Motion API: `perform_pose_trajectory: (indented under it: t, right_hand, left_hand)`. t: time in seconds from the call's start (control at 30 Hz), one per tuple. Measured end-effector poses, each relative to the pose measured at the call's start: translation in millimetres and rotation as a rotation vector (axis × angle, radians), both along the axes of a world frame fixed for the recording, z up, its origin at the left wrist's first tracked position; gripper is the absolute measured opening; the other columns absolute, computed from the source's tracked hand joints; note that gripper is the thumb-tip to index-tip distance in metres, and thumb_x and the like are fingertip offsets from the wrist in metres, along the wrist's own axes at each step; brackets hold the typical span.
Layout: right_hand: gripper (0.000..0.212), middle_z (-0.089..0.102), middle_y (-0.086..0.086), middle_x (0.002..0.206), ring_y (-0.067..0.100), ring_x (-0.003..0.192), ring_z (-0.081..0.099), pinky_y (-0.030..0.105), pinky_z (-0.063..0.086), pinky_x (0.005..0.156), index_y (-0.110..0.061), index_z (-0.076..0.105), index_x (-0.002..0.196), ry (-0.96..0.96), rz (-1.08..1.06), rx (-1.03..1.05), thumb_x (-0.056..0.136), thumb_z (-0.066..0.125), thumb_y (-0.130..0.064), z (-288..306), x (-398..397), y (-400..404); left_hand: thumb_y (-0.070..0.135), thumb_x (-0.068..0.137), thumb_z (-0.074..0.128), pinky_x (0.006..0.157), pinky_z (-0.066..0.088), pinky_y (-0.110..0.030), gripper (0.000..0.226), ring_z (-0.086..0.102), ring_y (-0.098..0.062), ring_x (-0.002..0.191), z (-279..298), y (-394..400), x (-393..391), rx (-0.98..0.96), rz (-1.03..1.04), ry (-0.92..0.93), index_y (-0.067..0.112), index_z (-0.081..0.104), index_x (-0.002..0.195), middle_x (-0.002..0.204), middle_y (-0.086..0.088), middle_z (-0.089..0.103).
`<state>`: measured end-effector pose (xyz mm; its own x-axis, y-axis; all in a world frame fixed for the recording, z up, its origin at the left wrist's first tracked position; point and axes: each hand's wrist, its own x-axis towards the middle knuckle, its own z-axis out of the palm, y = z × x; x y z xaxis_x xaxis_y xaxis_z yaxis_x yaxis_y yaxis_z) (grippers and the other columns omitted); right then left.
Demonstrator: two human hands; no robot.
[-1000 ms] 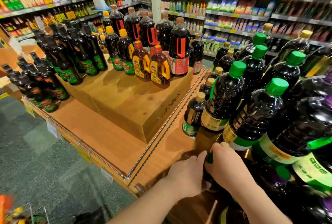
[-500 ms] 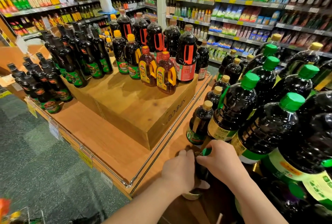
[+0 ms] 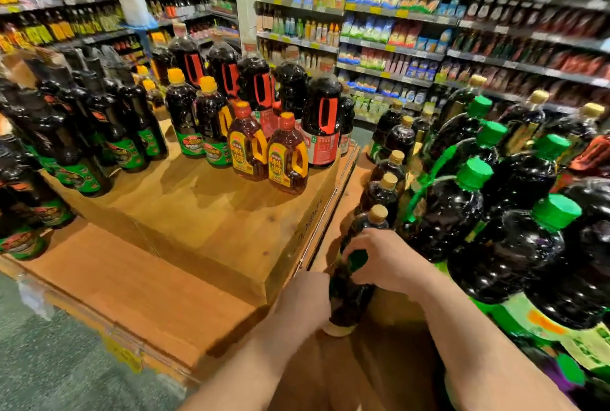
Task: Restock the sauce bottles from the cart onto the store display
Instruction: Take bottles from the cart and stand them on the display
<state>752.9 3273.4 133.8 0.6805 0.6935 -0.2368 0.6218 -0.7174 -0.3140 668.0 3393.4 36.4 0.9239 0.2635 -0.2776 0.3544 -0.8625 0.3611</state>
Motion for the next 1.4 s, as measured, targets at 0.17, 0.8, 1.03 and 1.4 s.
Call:
perform_pose_trajectory:
  t: [0.17, 0.8, 1.03, 1.4]
  right_hand:
    - [0.037, 0.056, -0.008, 0.099, 0.007, 0.081, 0.049, 0.013, 0.036, 0.057, -0.03, 0.068, 0.11, 0.031, -0.045, -0.068, 0.077, 0.072, -0.013, -3, 22, 20]
    - [0.057, 0.053, 0.001, 0.12, 0.022, 0.109, 0.055, 0.024, 0.044, 0.082, -0.027, 0.057, 0.124, 0.071, -0.414, -0.052, 0.073, 0.076, -0.008, -24, 28, 20]
    - [0.066, 0.048, 0.0, 0.116, 0.02, 0.105, 0.056, 0.023, 0.042, 0.084, -0.027, 0.044, 0.136, -0.048, -0.544, 0.013, 0.078, 0.074, -0.016, -27, 4, 13]
    - [0.028, 0.053, -0.013, 0.111, 0.009, 0.099, 0.057, 0.019, 0.048, 0.076, -0.03, 0.062, 0.113, -0.299, -0.2, 0.213, 0.086, 0.068, -0.032, -11, -49, -5]
  left_hand:
    - [0.023, 0.092, 0.063, 0.085, 0.055, -0.032, 0.022, 0.063, -0.021, 0.098, -14, 11, 22, -0.123, -0.003, 0.01, 0.02, 0.063, 0.114, 0.107, -0.002, 0.064]
    - [0.04, 0.095, 0.055, 0.086, 0.054, -0.034, 0.028, 0.063, -0.021, 0.096, -28, 18, 35, -0.263, -0.225, -0.067, 0.019, 0.065, 0.112, 0.104, -0.001, 0.067]
    - [0.047, 0.091, 0.058, 0.084, 0.055, -0.03, 0.032, 0.063, -0.019, 0.097, -23, 13, 19, -0.207, -0.187, -0.018, 0.026, 0.057, 0.115, 0.106, 0.003, 0.065]
    - [0.024, 0.09, 0.062, 0.083, 0.054, -0.036, 0.024, 0.061, -0.021, 0.096, 16, 13, -3, -0.022, -0.085, -0.026, 0.027, 0.057, 0.114, 0.107, 0.001, 0.063]
